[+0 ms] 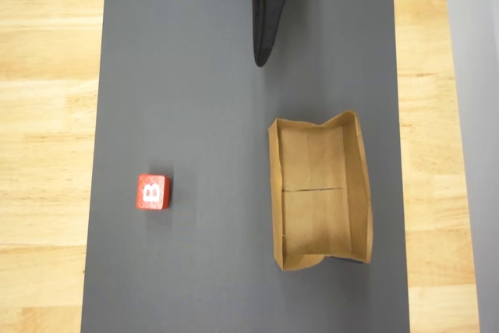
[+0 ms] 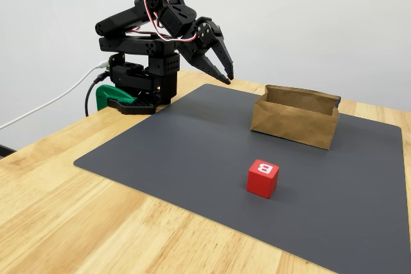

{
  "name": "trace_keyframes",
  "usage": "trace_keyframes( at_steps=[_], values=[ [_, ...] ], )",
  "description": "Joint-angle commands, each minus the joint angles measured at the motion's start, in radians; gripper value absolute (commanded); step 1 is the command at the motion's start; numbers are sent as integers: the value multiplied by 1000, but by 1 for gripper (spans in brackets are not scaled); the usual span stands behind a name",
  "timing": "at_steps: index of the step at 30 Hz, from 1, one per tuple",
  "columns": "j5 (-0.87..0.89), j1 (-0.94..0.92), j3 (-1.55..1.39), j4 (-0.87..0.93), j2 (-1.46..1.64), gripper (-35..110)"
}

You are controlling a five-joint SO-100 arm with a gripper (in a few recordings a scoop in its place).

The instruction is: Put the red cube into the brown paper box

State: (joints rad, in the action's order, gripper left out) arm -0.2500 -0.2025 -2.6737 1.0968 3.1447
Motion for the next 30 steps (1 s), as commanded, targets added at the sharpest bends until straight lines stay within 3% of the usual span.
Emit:
trace_keyframes(
  at_steps=[1,14,19,26,30],
  values=[
    [-40,20,2,12,-2,0],
    [-17,0,2,12,-2,0],
    [-25,-25,40,60,-21,11],
    [-31,-80,272,67,-259,15],
    [-8,-172,431,-28,-509,15]
  ],
)
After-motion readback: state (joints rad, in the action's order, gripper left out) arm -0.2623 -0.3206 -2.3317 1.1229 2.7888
